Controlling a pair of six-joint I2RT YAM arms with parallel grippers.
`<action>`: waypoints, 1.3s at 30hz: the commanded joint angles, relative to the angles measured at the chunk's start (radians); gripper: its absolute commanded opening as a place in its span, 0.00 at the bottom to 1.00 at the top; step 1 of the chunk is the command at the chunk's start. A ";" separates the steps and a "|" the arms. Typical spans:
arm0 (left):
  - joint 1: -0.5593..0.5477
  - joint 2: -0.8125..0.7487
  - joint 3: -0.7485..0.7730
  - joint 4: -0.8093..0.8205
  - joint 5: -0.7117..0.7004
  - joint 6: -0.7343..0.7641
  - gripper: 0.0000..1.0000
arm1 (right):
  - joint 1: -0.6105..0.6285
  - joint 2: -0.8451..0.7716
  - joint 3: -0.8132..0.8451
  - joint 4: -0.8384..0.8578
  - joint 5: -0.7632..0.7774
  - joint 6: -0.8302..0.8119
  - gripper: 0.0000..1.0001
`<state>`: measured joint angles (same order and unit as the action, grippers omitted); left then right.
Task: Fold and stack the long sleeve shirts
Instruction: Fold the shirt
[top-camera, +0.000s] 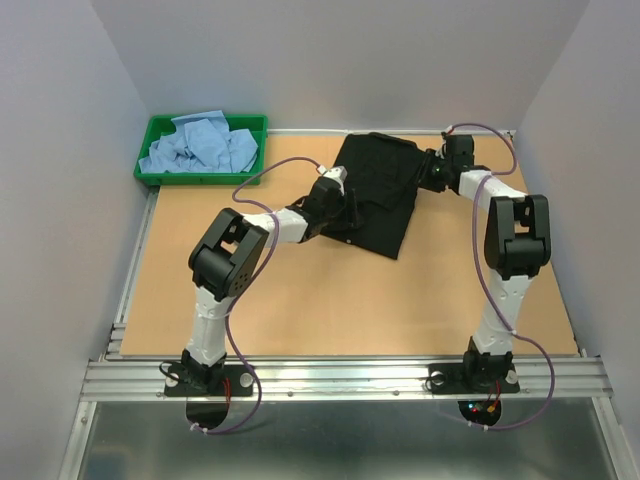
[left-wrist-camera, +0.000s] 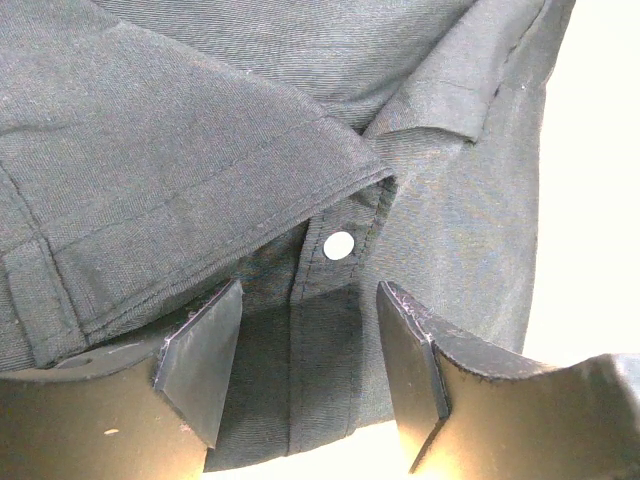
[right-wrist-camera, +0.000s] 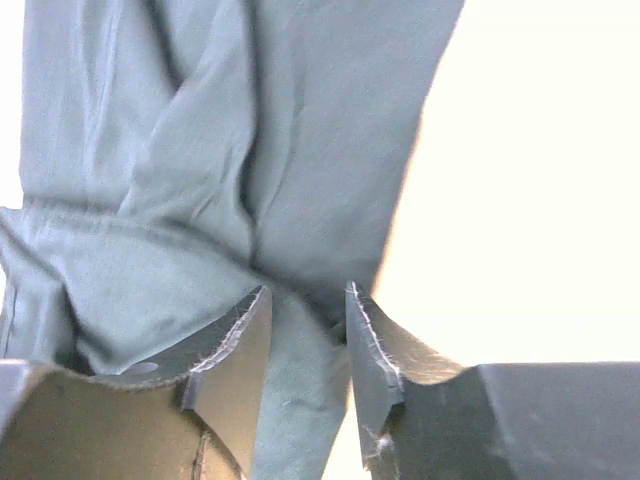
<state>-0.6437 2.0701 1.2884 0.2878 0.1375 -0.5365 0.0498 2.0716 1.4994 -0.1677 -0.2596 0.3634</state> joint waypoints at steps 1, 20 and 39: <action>0.001 -0.027 -0.041 -0.113 0.010 0.026 0.69 | 0.002 -0.053 0.052 0.092 0.068 0.008 0.43; 0.001 -0.163 -0.207 -0.177 0.016 0.092 0.69 | 0.255 -0.343 -0.419 0.111 -0.145 0.114 0.48; -0.011 -0.182 -0.256 -0.174 0.036 0.112 0.70 | 0.289 -0.061 -0.047 0.157 0.128 0.051 0.47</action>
<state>-0.6449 1.8950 1.0775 0.2424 0.1661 -0.4484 0.3466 1.9774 1.3014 -0.0738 -0.2176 0.4431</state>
